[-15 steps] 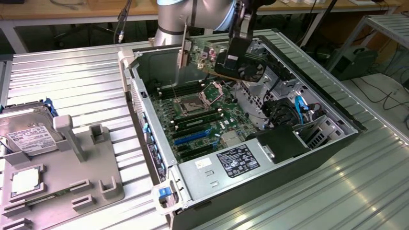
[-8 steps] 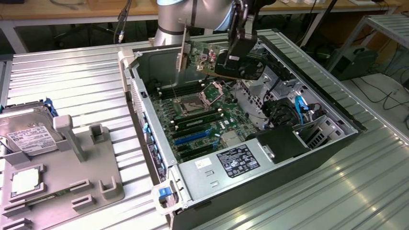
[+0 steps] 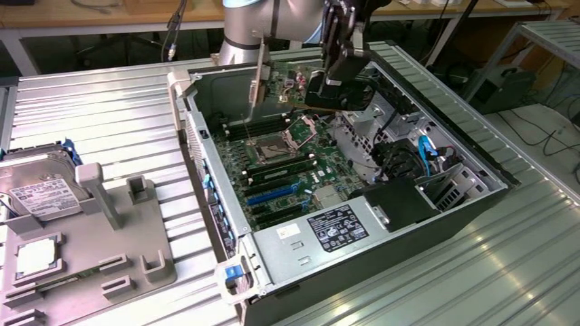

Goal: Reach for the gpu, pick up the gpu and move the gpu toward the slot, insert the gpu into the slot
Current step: 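Insert the gpu into the slot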

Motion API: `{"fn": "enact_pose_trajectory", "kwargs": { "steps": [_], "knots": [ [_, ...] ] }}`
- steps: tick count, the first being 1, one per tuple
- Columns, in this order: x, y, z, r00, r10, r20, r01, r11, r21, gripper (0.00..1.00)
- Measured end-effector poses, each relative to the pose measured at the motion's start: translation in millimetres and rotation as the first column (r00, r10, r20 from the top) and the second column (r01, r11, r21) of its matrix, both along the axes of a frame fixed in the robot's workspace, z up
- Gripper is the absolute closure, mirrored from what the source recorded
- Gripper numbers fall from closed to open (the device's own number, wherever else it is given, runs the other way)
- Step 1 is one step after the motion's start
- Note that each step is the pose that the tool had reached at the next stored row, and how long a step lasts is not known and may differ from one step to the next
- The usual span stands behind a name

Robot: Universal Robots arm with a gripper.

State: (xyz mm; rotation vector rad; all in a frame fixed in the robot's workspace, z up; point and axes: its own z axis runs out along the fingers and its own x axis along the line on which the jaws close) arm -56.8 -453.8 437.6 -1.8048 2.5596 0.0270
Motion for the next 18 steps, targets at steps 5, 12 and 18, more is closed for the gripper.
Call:
{"fn": "enact_pose_trajectory", "kwargs": {
  "steps": [5,12,18],
  "knots": [
    [0.0,0.0,0.0,0.9964,0.084,0.0,-0.084,0.9964,-0.0001,0.73],
    [0.0,0.0,0.0,0.9802,0.198,0.0,-0.198,0.9802,-0.0001,0.73],
    [0.0,0.0,0.0,0.9488,0.316,-0.0001,-0.316,0.9488,-0.0001,0.73]
  ]
}}
